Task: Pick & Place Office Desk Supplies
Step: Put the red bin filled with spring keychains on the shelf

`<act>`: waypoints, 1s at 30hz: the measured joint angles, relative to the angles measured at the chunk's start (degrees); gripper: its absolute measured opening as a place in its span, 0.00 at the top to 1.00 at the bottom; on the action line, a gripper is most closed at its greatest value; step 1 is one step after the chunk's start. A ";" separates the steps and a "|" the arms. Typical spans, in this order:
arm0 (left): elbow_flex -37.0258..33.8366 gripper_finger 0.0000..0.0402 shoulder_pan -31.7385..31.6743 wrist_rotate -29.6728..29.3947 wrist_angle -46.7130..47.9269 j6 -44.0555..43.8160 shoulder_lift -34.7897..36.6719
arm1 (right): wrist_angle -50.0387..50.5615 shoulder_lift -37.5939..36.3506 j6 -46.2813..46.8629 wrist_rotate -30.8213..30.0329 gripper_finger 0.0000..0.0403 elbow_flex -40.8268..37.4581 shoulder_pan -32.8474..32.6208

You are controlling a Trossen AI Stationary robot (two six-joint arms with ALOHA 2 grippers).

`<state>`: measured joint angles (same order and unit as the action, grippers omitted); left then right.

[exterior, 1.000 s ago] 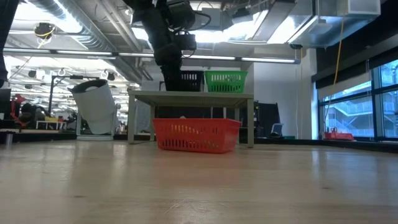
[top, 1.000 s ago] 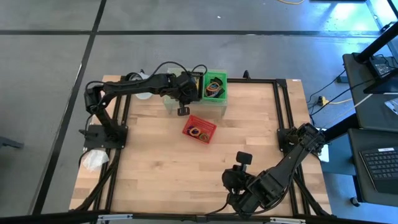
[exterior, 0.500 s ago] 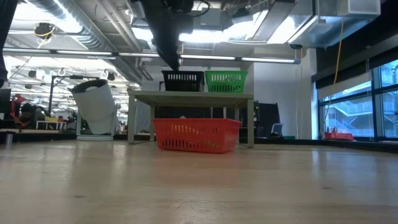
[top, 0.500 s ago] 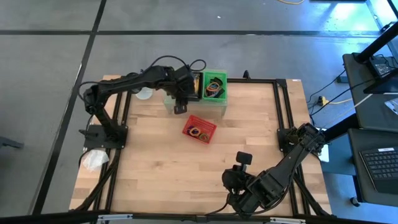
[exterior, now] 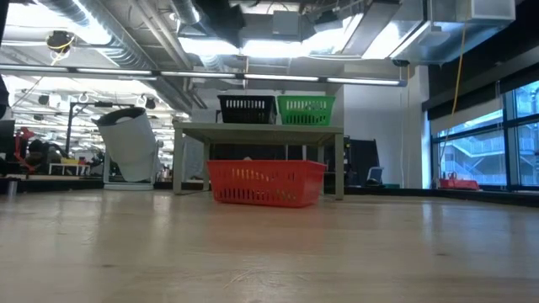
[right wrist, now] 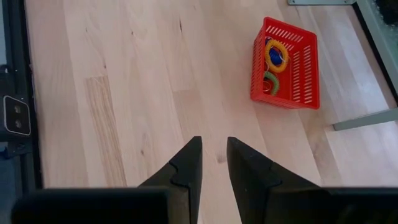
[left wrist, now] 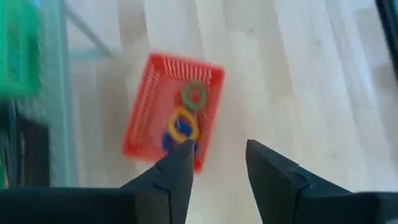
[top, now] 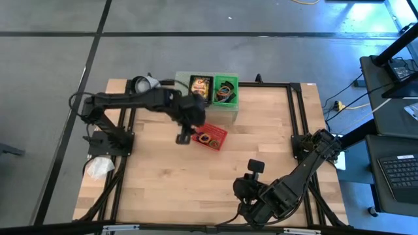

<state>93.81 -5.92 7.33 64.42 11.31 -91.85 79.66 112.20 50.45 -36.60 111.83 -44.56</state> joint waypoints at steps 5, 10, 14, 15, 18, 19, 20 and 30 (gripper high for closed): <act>-0.01 0.66 5.19 -8.35 -6.35 -1.52 -4.43 | -0.80 0.00 0.09 0.02 0.81 0.00 -0.02; -0.01 0.67 5.56 -9.80 -14.79 -14.78 -10.95 | -1.18 0.00 1.26 0.22 0.81 0.02 -0.07; -0.03 0.68 5.06 -12.21 -19.86 -22.64 -15.29 | -1.21 0.00 1.61 1.16 0.81 0.02 -0.25; -0.03 0.69 4.91 -12.18 -20.13 -24.21 -16.10 | -1.20 0.00 1.61 1.66 0.81 0.02 -0.34; -0.04 0.70 4.66 -11.52 -21.75 -27.66 -18.69 | -1.09 0.00 1.39 3.02 0.81 0.02 -0.68; -0.09 0.70 4.64 -11.04 -21.72 -28.98 -19.32 | -0.64 0.00 1.44 3.56 0.81 0.02 -0.77; -0.09 0.71 4.62 -10.31 -22.74 -30.07 -20.00 | 0.18 -0.03 1.93 3.68 0.81 0.02 -0.88; -0.01 0.74 4.66 -9.13 -27.31 -34.19 -24.41 | 10.25 -4.65 14.82 -0.86 0.81 -0.02 -4.89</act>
<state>93.80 -1.26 -1.80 37.11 -22.88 -116.26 89.91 107.56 65.26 -37.46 111.81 -49.44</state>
